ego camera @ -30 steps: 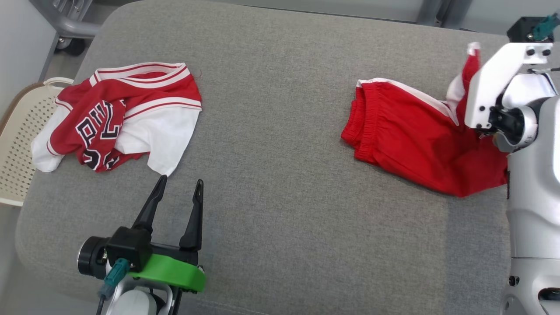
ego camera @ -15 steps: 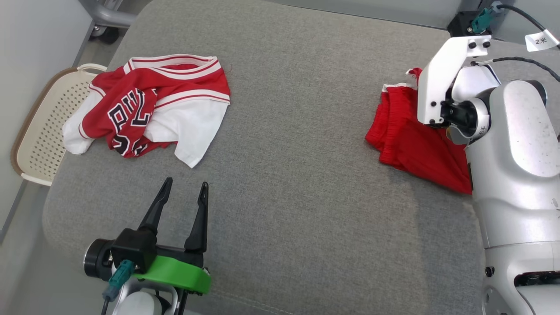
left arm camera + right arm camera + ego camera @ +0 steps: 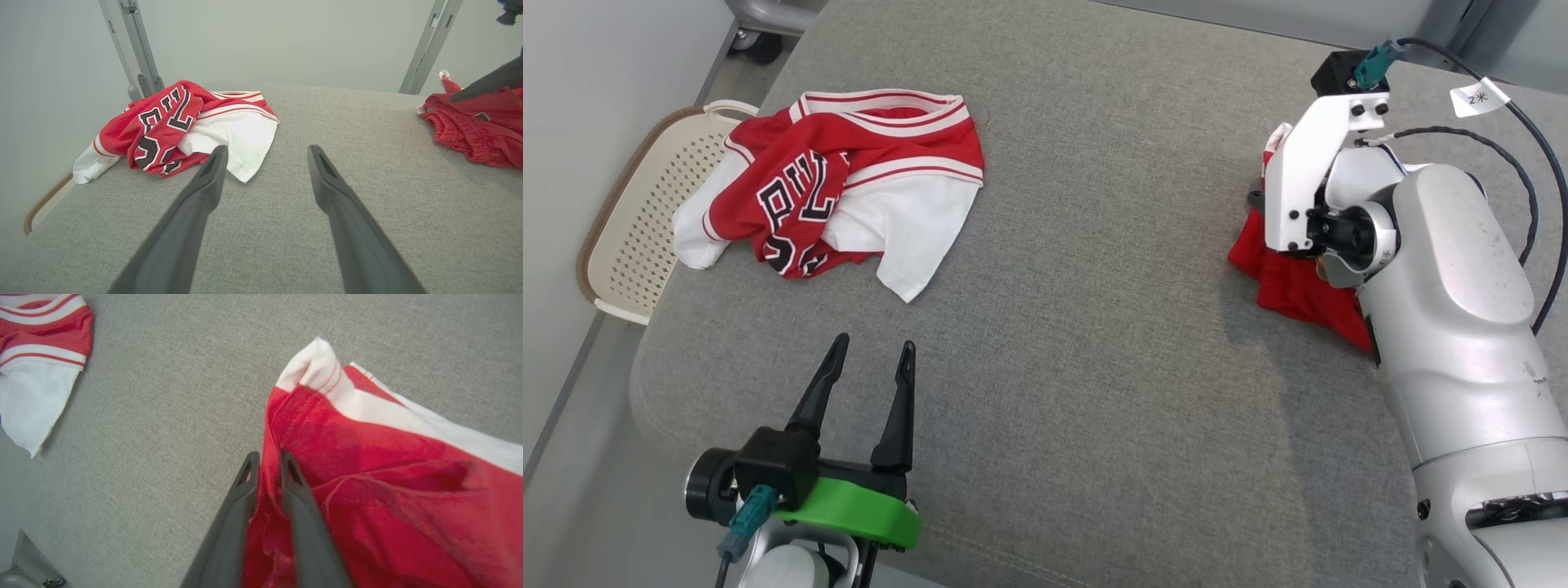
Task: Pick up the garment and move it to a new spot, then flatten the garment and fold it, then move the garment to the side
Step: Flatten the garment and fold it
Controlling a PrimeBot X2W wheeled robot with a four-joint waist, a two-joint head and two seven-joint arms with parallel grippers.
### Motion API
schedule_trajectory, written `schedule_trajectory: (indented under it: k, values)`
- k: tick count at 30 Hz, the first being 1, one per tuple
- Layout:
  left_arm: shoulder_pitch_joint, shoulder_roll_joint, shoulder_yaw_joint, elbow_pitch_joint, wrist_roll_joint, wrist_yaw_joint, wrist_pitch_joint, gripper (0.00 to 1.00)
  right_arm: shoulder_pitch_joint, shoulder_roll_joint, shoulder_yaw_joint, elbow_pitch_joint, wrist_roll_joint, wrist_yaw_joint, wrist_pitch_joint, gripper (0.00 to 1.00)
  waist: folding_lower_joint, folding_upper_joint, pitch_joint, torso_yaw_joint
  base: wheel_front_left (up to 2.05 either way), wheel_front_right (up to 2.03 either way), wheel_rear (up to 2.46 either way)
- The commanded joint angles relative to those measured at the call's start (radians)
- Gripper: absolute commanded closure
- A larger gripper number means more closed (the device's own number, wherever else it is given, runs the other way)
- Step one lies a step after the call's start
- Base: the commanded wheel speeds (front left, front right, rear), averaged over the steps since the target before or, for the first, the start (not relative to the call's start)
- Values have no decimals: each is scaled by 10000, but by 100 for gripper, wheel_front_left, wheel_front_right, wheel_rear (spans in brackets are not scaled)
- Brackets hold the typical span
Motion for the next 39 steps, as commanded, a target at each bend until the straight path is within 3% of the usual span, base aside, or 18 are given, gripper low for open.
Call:
schedule_trajectory:
  k: [1,7,11,21,22,23,25,26,30,39]
  values:
    - [78,-40,69,12,-14,-40,-4,0,-205,-18,132,-7,354,-7,-175,0,0,0,-45,-47,0,0,0]
    - [194,-10,209,7,63,-15,-4,0,-339,-21,322,-351,985,-7,-417,0,0,0,-288,-292,0,0,0]
    - [276,49,252,-46,129,-18,-4,0,-298,-50,71,-872,804,-7,-889,0,0,0,-533,-547,0,0,0]
    - [518,220,261,-104,167,-34,-4,0,1085,-1135,-1127,-1954,-12,-7,-1983,0,0,0,-979,-1127,0,0,0]
    - [530,239,260,-115,168,-36,-4,0,1245,-1210,-1228,-2021,-76,-7,-2061,10,0,0,-972,-1174,0,0,0]
    - [534,256,260,-126,167,-34,-4,0,1412,-1300,-1345,-2071,-140,-7,-2143,52,0,0,-956,-1211,0,0,0]
    - [523,283,253,-152,161,-32,-4,0,1722,-1451,-1517,-2146,-270,-7,-2299,95,0,0,-907,-1281,0,0,0]
    - [508,290,241,-170,164,-29,-4,0,1864,-1485,-1587,-2179,-279,-7,-2367,100,0,0,-875,-1308,0,0,0]
    - [394,308,187,-212,166,-35,-4,0,2399,-1632,-1614,-2239,-97,-7,-2671,100,0,0,-698,-1371,0,0,0]
    - [96,324,110,-233,171,-46,-2,0,2813,-2060,-551,-1807,498,-4,-3474,100,0,0,-168,-1247,0,0,0]
